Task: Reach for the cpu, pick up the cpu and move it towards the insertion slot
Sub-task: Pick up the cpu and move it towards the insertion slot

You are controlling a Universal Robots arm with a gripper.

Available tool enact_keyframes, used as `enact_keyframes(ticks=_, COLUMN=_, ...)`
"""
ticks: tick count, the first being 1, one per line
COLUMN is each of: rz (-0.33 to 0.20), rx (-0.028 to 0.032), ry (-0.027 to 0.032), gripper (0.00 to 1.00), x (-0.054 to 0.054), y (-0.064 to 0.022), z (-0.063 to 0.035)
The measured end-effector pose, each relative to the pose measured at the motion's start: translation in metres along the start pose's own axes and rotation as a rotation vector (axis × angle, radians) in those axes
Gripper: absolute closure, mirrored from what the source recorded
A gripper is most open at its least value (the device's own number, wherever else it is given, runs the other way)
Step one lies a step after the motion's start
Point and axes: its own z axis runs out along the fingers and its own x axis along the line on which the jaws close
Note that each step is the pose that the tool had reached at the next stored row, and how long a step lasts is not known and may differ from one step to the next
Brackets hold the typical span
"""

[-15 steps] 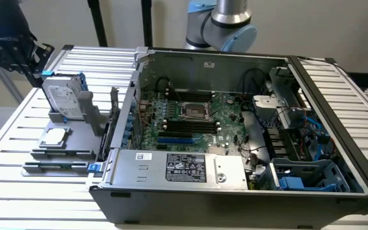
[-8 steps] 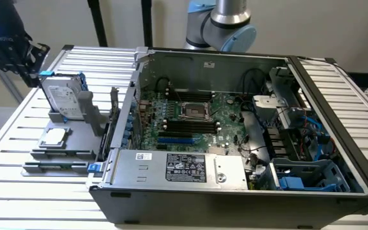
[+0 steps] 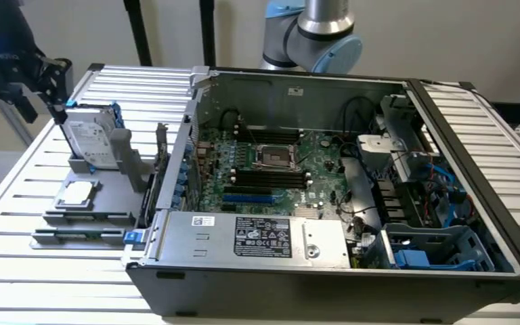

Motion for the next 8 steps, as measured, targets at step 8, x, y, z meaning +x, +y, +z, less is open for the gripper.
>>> enact_keyframes(ticks=8, rz=0.0, rx=0.0025, ry=0.0119, gripper=0.35, x=-0.0001, y=-0.0011, z=0.0088)
